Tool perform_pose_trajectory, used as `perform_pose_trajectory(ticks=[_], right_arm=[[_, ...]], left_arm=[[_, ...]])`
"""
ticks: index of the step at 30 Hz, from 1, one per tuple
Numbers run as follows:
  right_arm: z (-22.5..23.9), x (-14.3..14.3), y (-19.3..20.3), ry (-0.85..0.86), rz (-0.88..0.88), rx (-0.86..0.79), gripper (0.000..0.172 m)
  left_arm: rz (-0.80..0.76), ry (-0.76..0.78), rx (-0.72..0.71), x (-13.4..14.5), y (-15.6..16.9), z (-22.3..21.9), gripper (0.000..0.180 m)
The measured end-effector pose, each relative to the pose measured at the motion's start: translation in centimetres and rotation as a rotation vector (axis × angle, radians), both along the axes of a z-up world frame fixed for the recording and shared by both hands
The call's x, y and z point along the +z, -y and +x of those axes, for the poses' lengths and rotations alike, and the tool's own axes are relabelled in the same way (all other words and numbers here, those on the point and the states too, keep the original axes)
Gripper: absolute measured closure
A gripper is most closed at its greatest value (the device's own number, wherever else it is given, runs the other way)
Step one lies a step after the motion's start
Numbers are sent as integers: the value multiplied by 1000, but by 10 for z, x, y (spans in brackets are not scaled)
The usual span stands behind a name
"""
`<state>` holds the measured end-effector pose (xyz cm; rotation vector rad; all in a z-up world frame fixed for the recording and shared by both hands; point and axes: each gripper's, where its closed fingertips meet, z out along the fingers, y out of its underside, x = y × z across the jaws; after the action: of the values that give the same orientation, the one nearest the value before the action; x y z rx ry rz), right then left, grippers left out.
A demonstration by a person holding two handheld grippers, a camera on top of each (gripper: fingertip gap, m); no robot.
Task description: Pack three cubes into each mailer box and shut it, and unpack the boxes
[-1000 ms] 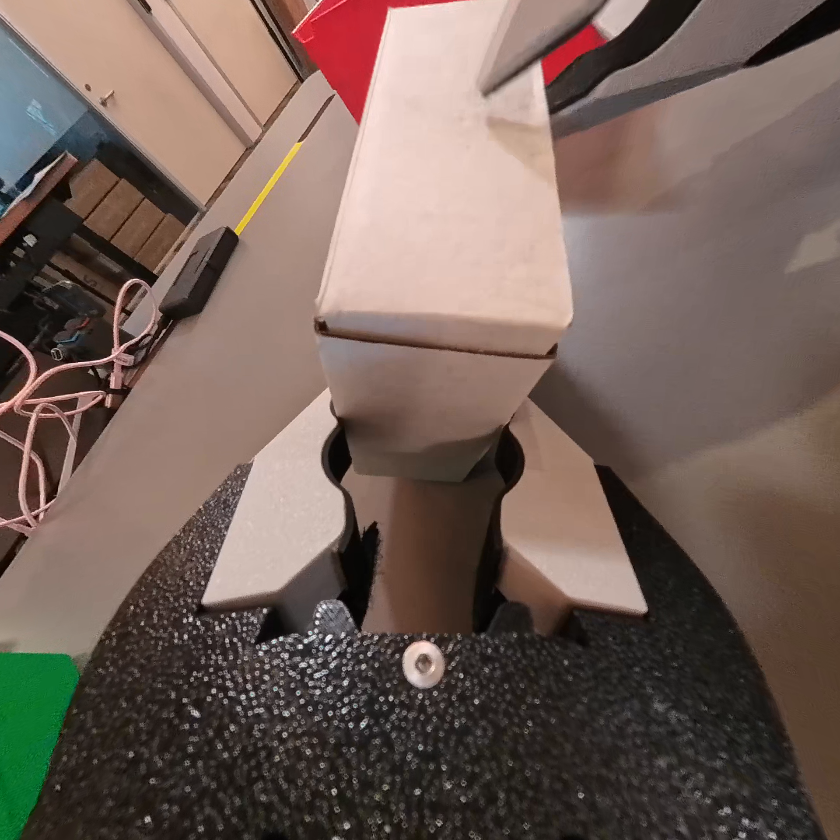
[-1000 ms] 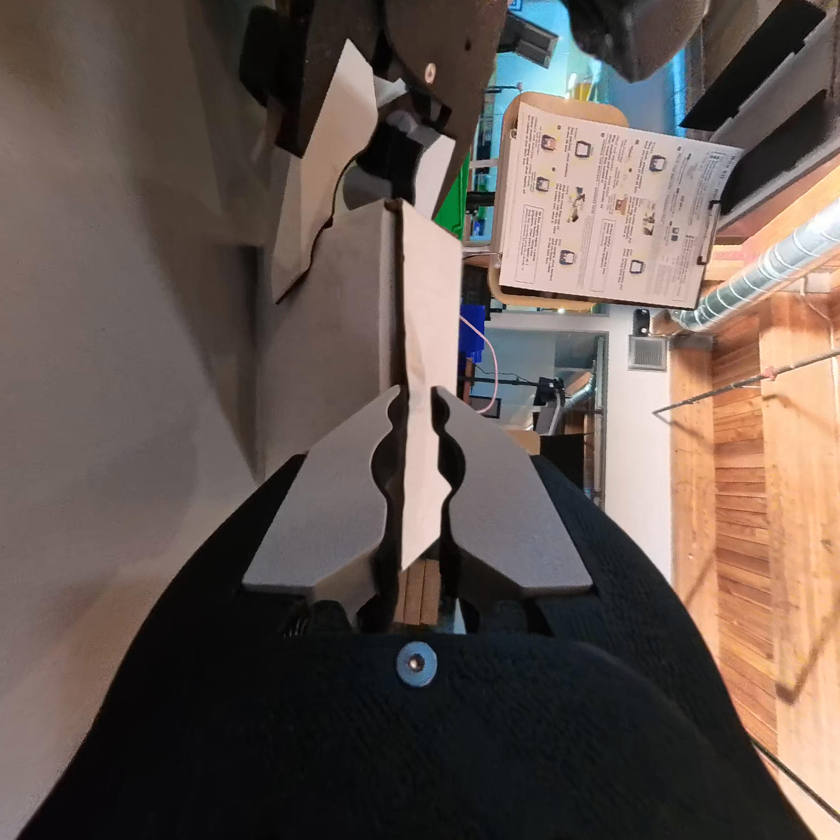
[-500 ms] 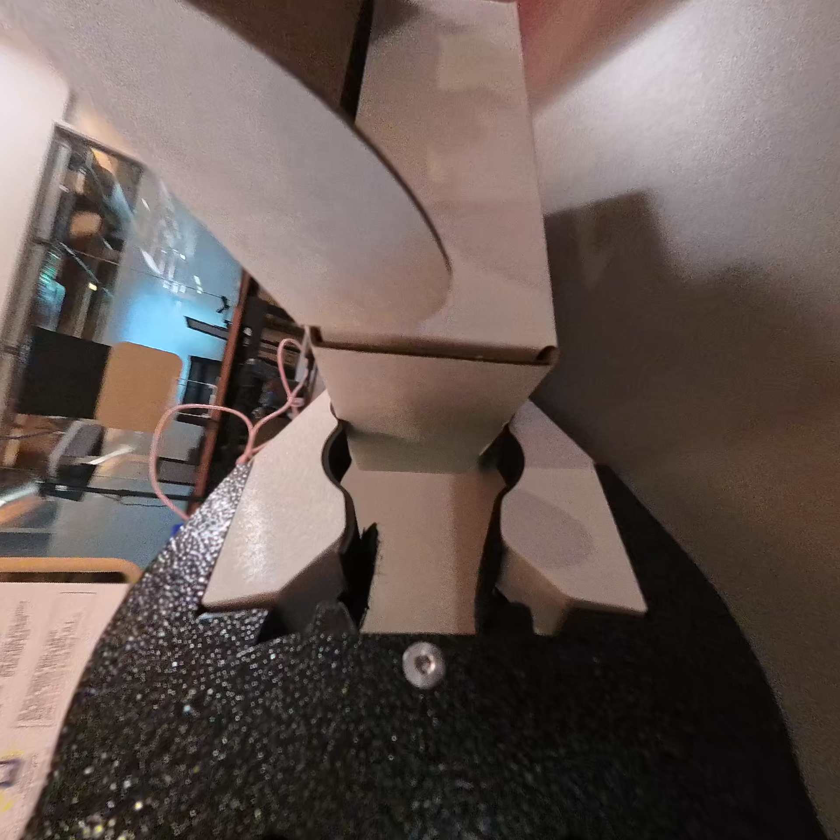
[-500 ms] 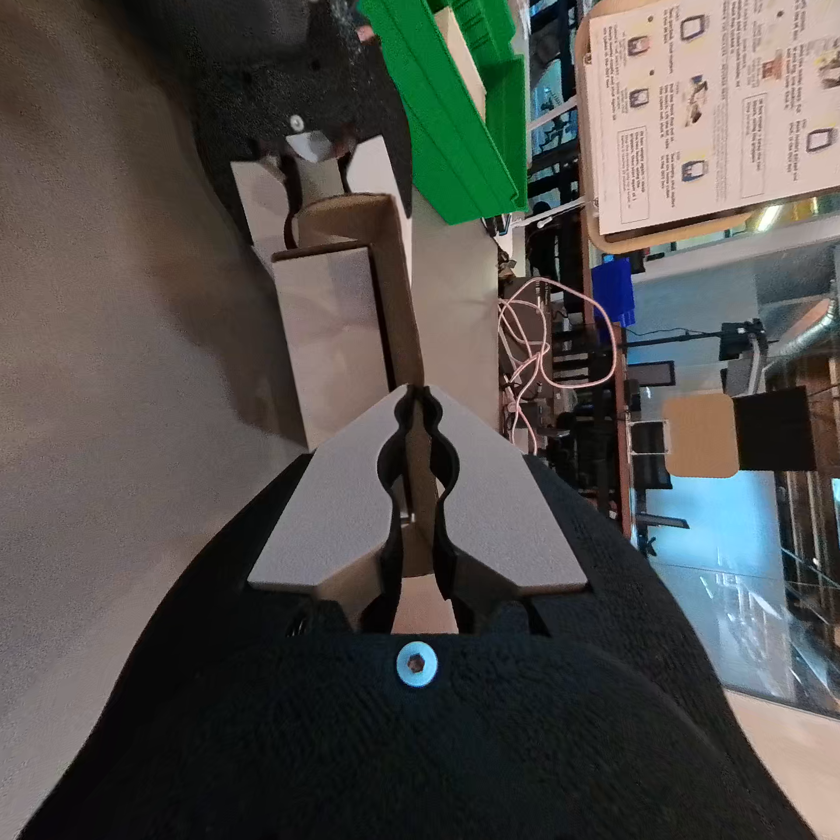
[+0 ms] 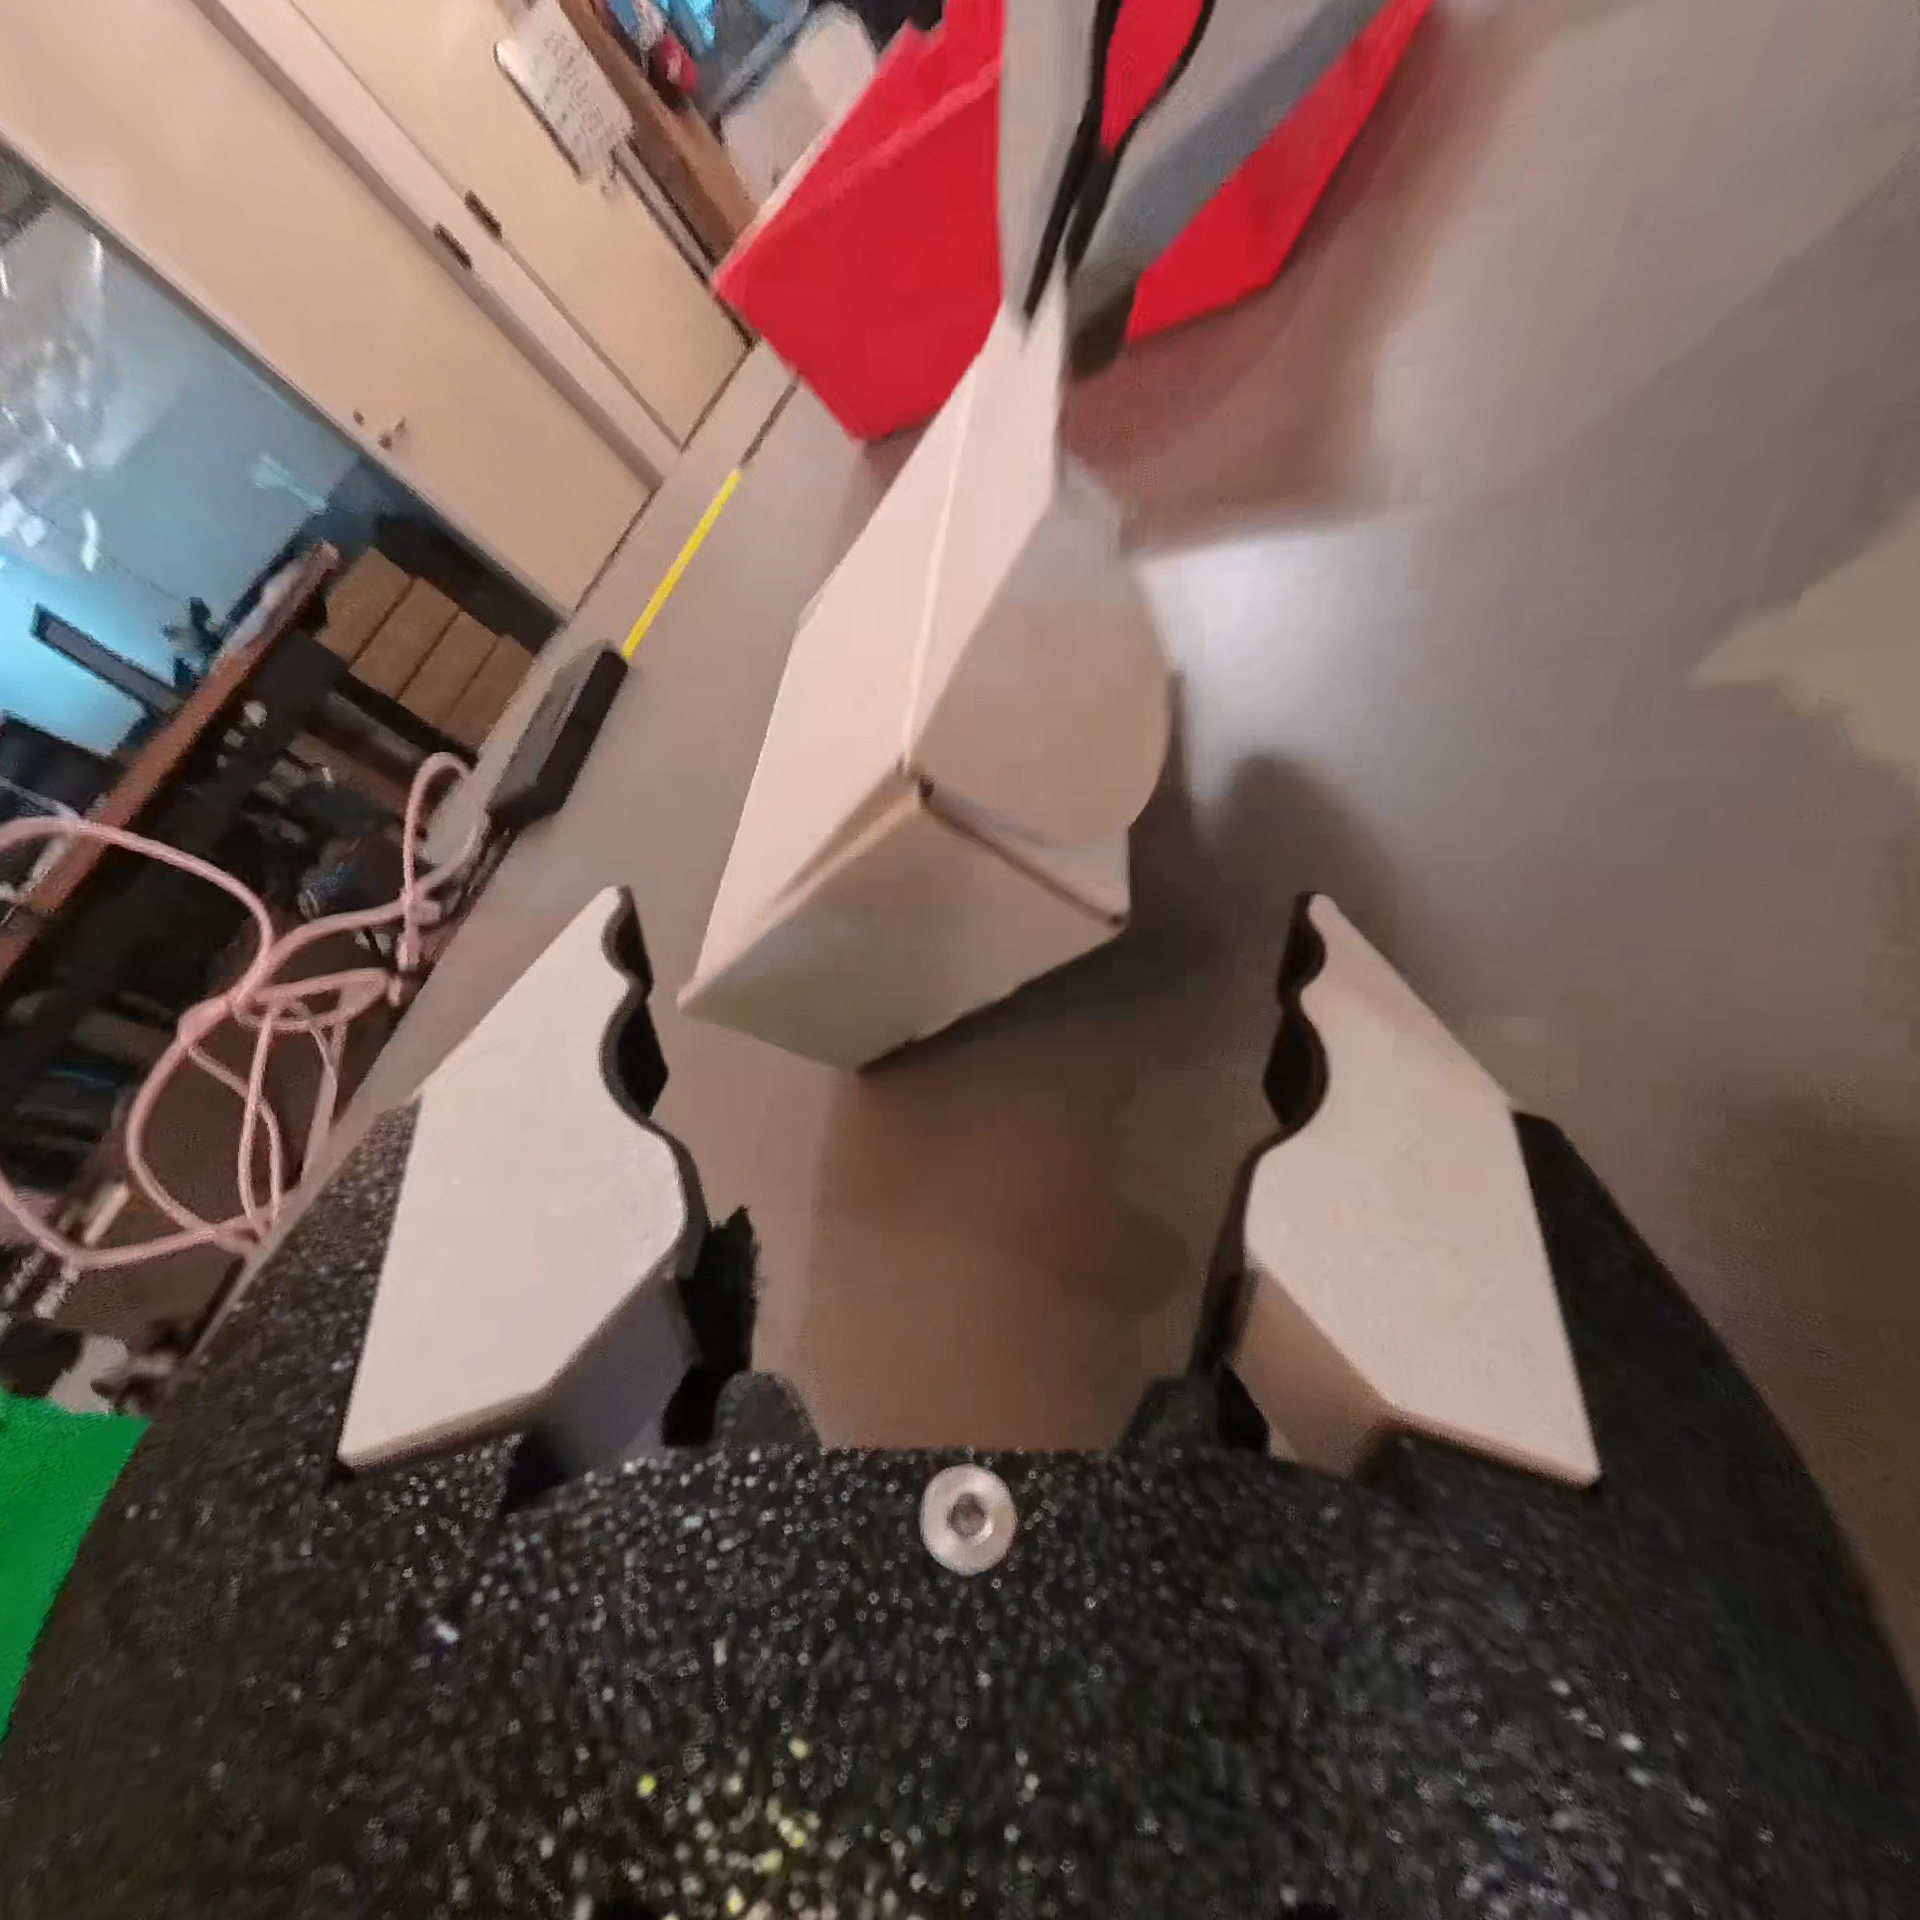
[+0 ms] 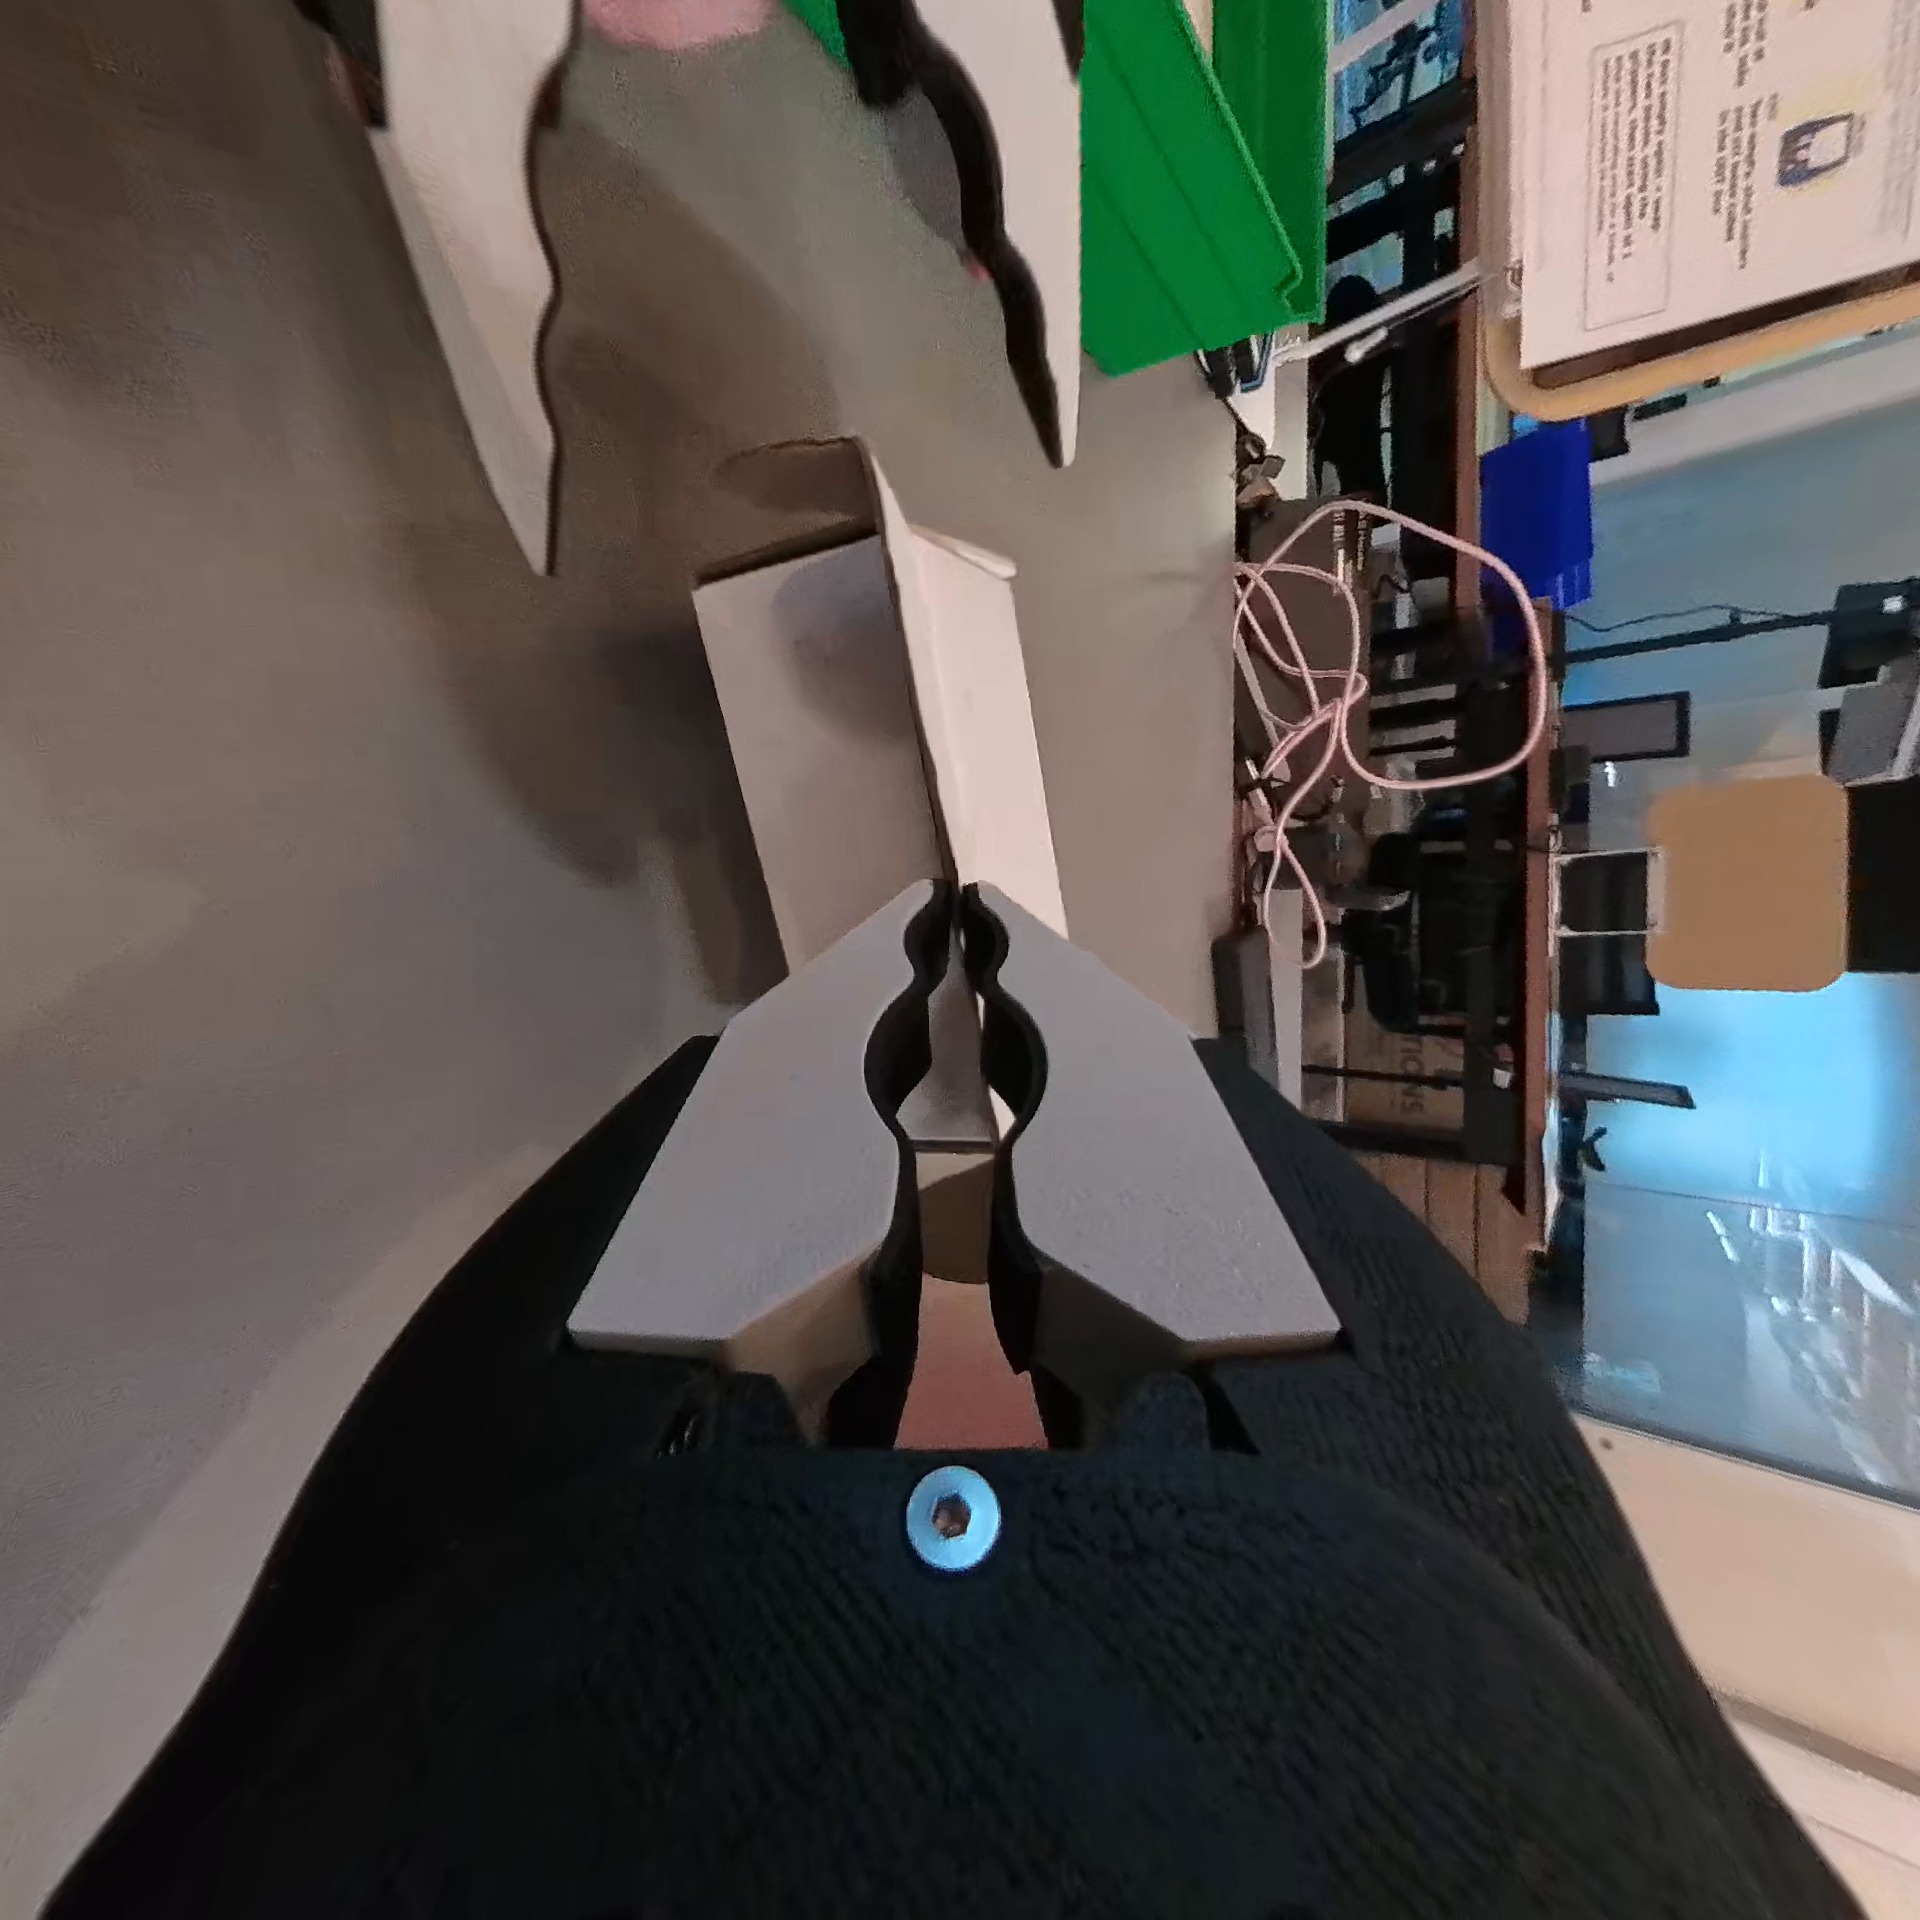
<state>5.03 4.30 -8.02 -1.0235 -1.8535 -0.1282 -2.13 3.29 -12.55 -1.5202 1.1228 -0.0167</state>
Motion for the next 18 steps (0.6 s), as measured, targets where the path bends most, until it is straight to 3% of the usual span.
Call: perform_pose_trajectory(ticks=[4,7,8,9,12,14,16,18], right_arm=[[-6,-4,2,-6,-18,-18,171],[-7,-5,4,-10,-33,-23,171],[-7,-6,4,-12,-36,-20,171],[-7,-7,5,-13,-42,-16,171],[2,-19,3,40,-52,-37,170],[10,-16,-2,31,-12,-89,152],[16,-1,0,-35,58,-86,151],[14,6,22,-96,44,27,155]], left_arm=[[206,60,-133,36,25,30,109],[252,-78,-76,31,14,31,115],[283,-135,-53,28,9,30,127],[317,-191,-36,26,6,29,152],[160,-209,-61,10,6,38,157],[129,-173,-48,15,4,39,157],[104,-146,-10,23,0,36,158],[77,-78,23,37,-5,32,159]])
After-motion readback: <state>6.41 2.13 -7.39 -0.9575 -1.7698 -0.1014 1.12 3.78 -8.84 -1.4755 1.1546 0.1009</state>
